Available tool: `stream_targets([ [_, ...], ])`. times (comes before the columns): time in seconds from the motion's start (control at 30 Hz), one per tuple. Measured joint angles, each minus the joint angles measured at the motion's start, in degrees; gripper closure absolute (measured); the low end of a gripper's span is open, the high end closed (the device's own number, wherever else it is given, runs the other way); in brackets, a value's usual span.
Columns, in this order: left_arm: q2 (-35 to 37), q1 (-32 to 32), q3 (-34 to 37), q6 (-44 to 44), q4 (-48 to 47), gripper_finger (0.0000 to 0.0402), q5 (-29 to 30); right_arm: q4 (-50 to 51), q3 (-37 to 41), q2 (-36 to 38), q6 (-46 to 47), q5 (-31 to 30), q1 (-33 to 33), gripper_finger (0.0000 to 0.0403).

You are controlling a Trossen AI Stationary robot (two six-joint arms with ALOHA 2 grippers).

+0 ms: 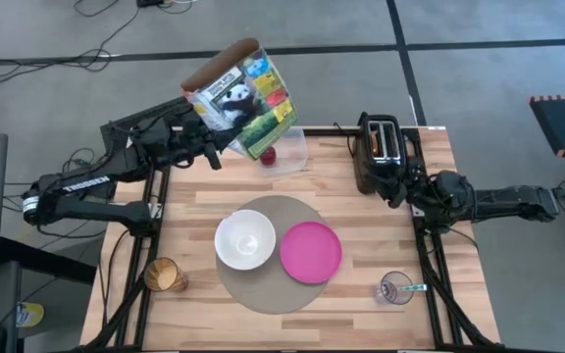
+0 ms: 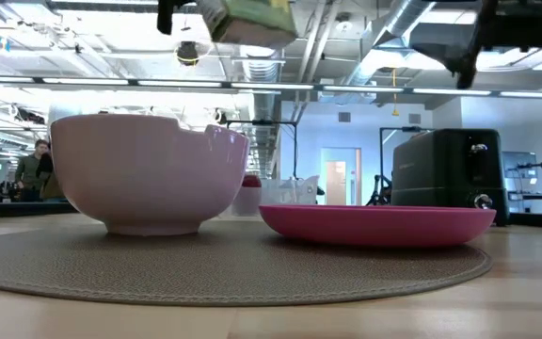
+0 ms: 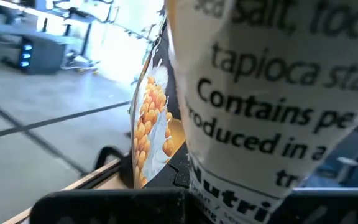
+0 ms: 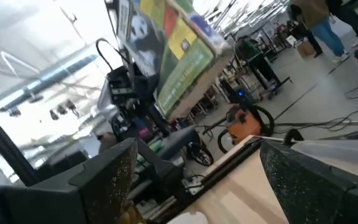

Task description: Arrange a breakfast setting

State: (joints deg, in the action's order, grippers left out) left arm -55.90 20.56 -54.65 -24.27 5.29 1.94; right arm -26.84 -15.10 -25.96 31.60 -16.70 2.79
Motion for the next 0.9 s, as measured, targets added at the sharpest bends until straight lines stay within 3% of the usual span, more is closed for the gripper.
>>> stream_targets([
  [0.2, -2.20, -1.40, 0.00, -2.54, 7.48, 0.0401, -2.33, -0.29, -5.88, -7.30, -0.57, 7.57, 2.63, 0.0038],
  [0.3, -3.02, -2.16, 0.00, -3.30, 10.19, 0.0401, -3.26, -0.25, -7.75, -8.25, -2.93, 6.19, 3.71, 0.0038],
  [0.4, -3.67, -3.00, 0.00, -3.55, 11.29, 0.0401, -3.26, -0.44, -9.03, -8.23, 0.49, 2.09, 4.88, 0.0038],
  [0.6, -4.37, -4.00, 0.00, -4.99, 11.32, 0.0401, -3.57, -0.39, -10.28, -8.25, 1.13, 2.14, 9.08, 0.0035],
  [0.77, -5.30, -4.22, -0.02, -5.26, 12.86, 0.0401, -3.48, -0.39, -11.59, -14.37, 3.64, 4.64, 9.38, 0.0007],
  [0.9, -6.08, -4.22, -0.02, -5.62, 14.17, 0.0401, -3.95, -1.73, -13.68, -21.19, 3.95, 4.84, 8.08, 0.0014],
])
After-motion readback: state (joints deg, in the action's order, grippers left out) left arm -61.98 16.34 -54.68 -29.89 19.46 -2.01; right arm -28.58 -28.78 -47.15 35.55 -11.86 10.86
